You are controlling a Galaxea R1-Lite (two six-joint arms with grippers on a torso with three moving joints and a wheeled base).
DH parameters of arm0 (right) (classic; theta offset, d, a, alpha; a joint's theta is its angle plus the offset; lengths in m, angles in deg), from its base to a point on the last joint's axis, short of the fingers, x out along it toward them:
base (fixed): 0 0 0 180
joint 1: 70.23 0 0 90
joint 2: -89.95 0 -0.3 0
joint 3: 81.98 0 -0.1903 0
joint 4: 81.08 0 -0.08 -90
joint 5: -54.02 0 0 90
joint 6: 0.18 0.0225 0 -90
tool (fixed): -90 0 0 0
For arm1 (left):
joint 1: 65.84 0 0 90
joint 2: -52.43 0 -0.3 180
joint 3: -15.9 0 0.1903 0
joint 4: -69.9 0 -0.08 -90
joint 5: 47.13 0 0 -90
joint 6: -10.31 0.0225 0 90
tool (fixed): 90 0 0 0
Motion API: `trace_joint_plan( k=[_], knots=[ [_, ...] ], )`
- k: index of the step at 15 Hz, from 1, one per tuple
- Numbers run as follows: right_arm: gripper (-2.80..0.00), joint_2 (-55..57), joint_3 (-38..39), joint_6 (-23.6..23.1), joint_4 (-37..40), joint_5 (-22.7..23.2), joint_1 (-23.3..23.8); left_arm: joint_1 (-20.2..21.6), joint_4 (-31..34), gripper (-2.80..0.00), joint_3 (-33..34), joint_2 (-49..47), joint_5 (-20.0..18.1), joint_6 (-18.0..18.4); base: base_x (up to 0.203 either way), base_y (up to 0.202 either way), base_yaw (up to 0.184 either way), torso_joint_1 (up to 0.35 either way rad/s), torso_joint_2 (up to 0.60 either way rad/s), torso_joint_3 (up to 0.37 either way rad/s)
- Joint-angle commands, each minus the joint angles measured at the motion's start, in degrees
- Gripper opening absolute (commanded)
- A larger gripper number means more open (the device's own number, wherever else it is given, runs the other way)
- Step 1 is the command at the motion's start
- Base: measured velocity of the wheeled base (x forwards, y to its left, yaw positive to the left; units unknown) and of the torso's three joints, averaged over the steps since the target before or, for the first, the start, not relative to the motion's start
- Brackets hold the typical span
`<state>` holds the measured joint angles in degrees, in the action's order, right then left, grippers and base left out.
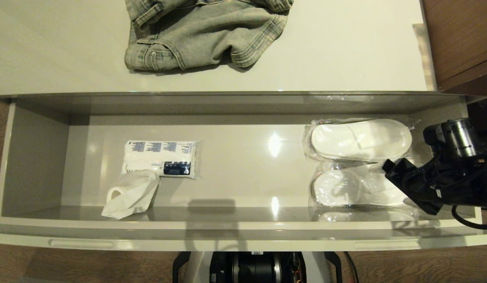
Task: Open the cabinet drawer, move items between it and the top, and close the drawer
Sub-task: Take out the disposable slippers from the drawer
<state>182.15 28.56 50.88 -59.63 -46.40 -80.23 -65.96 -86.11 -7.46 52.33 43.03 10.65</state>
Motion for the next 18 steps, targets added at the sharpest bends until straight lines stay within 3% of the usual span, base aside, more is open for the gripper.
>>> trace_joint_plan(
  k=[1,7,9,12,18],
  knots=[
    [0.0,2.9,3.5,-0.5,-8.1,1.4,0.7,0.0,0.0,-2.8,0.0,0.0,0.0,0.0,0.0,0.0,0.0,0.0,0.0,0.0],
    [0.0,3.1,3.7,-0.9,-8.7,1.8,0.8,0.0,0.0,-2.8,0.0,0.0,0.0,0.0,0.0,0.0,0.0,0.0,0.0,0.0],
    [0.0,7.2,3.1,-5.3,-16.6,4.6,0.8,0.0,0.0,-2.8,0.0,0.0,0.0,0.0,0.0,0.0,0.0,0.0,0.0,0.0],
    [0.0,13.9,3.5,-8.4,-26.3,6.2,0.8,0.0,0.0,-2.8,0.0,0.0,0.0,0.0,0.0,0.0,0.0,0.0,0.0,0.0],
    [0.0,15.5,3.6,-9.1,-28.8,6.3,1.3,0.0,0.0,-2.8,0.0,0.0,0.0,0.0,0.0,0.0,0.0,0.0,0.0,0.0]
  ],
)
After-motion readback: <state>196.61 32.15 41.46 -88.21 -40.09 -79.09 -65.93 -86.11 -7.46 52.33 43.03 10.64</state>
